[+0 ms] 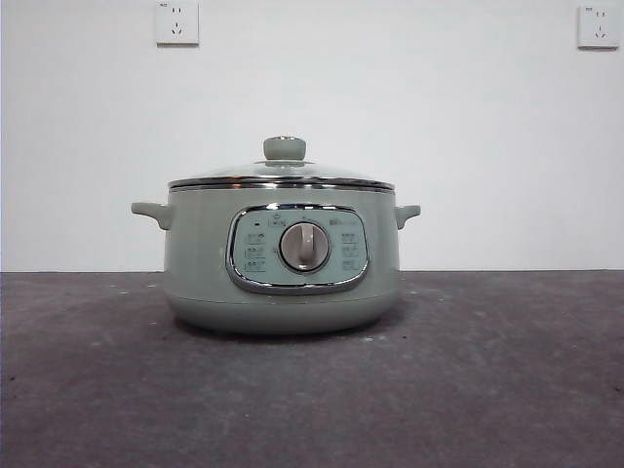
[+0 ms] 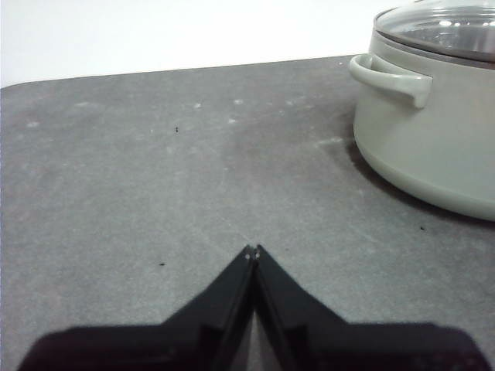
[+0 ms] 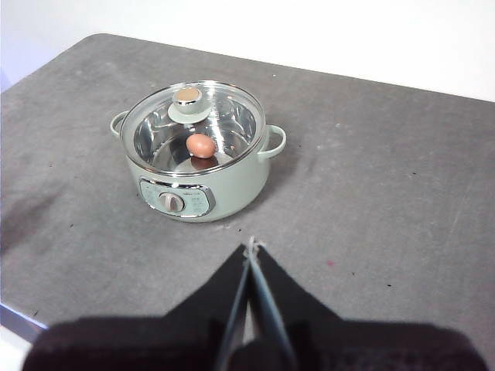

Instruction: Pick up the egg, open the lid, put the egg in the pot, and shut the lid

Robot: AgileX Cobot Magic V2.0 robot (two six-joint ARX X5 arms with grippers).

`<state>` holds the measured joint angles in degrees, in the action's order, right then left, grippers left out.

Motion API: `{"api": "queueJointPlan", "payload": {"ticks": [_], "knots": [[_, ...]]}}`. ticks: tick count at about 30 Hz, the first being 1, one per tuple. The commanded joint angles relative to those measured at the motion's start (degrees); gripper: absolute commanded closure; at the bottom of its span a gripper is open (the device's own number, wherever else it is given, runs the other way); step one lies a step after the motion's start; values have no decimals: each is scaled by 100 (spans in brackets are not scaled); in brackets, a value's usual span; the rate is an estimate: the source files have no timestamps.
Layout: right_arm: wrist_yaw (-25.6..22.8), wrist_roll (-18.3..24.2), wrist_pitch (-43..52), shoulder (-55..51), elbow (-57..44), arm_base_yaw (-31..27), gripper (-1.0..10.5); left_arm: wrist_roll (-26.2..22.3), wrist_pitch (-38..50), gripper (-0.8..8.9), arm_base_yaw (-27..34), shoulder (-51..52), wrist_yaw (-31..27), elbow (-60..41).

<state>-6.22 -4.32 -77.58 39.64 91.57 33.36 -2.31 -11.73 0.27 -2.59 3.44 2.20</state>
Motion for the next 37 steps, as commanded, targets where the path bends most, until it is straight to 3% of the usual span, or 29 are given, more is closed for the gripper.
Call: {"api": "queueJointPlan", "payload": {"ticks": [1,5,9,14,19,24,30,37], "knots": [[-24,-61,-149,0,-35,4,945,37,20,817,17,-46,-4,-74],[-66,61,-129,0,-35,-20,945,37,20,817,17,-109,-4,-74],[-387,227,44,-111,-68,-573,945,37,20,817,17,-153,-4,-74],[269,645,1163,-603,-673,-1766,945,35,20,817,17,-155,-4,-74],[1036,938,2796,-1537,-2361,-2811,945,37,20,817,17,-155,-4,-74],[1604,748,4583,-2496,-4496,-3421,945,35,20,817,17,-155,-4,-74],[1587,732,5877,-3224,-6478,-3530,945,37,22,817,17,-155,-4,-74],[1565,728,6612,-3755,-7991,-3530,945,37,22,817,17,-155,-4,-74]]}}
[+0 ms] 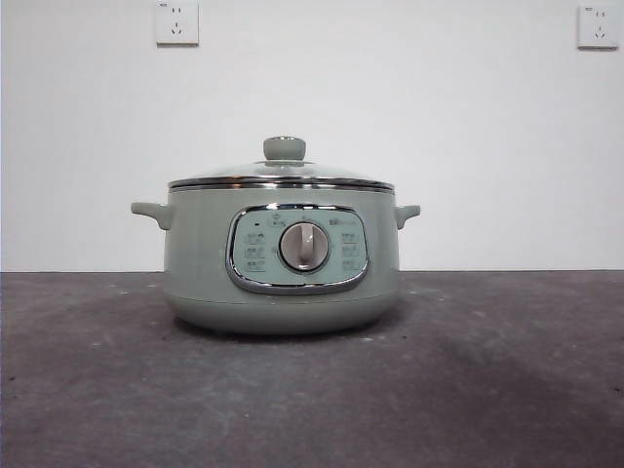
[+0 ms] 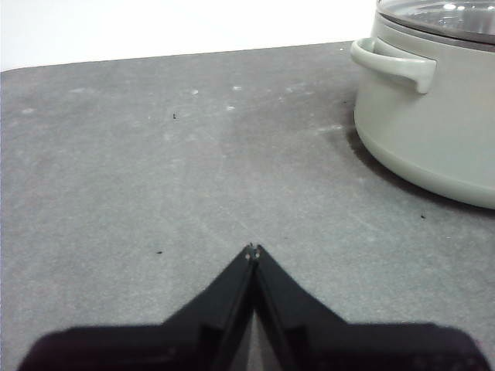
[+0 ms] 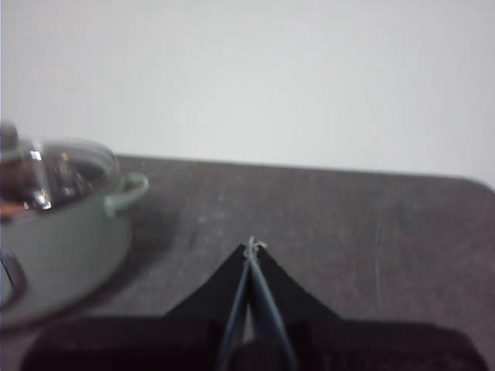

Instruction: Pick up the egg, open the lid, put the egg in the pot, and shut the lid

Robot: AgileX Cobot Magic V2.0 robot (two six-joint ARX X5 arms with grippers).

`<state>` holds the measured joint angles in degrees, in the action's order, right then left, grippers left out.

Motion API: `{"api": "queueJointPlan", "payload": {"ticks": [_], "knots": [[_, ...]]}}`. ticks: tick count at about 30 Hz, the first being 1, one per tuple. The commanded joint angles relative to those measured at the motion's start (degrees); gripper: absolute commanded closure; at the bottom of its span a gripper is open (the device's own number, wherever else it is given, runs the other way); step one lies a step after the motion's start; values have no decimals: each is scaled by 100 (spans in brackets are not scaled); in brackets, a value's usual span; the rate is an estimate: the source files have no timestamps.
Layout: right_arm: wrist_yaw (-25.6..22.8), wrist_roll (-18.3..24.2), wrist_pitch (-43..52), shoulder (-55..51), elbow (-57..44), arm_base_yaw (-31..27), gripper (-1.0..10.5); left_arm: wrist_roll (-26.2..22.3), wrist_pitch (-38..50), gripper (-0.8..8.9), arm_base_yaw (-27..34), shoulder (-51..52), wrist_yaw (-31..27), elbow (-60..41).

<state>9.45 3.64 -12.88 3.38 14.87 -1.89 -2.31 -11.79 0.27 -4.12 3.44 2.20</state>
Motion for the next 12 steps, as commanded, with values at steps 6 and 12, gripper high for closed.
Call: {"api": "queueJointPlan", "payload": {"ticks": [6,12], "knots": [[0,-68,186,-293,-994,-4,945,37,26,817,17,-2,-4,-74],[7,-227,297,-293,-1405,-2,945,35,26,817,17,-2,-4,-74]]}}
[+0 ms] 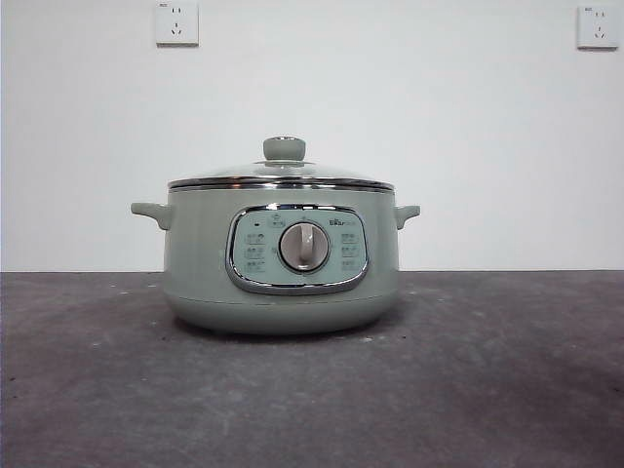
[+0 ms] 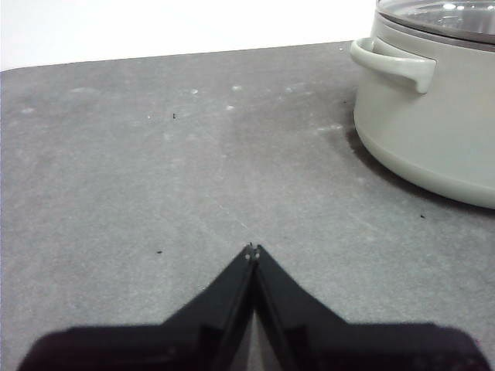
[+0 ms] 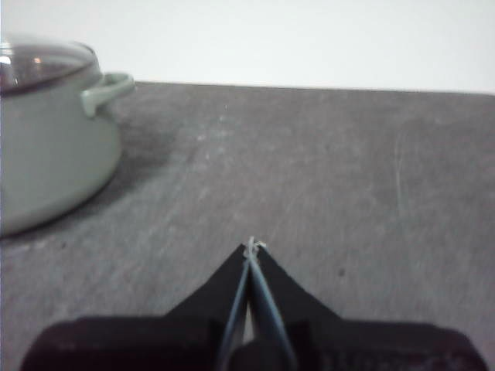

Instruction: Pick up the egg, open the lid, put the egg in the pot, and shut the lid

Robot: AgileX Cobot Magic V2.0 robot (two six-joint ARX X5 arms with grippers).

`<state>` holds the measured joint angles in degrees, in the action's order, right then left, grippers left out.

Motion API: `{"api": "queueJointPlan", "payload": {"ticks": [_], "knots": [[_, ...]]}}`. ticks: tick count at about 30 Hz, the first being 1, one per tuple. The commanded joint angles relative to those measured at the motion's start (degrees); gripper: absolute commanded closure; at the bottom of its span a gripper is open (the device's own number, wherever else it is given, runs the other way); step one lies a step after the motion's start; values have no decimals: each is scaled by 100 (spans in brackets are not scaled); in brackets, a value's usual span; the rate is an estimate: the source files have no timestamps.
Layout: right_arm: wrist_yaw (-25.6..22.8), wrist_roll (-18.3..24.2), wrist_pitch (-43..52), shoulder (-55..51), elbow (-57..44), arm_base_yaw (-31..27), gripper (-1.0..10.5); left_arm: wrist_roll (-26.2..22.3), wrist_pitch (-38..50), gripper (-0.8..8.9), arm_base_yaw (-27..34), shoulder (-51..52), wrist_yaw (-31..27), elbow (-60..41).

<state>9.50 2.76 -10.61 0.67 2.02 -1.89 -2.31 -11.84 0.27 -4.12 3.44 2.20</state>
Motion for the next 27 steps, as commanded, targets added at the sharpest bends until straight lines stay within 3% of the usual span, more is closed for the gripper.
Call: {"api": "queueJointPlan", "payload": {"ticks": [1,27], "knots": [[4,-125,125,-22,-120,-2,945,37,28,817,17,-2,-4,-74],[-7,-144,83,-17,-118,-2,945,37,28,817,17,-2,-4,-72]]}}
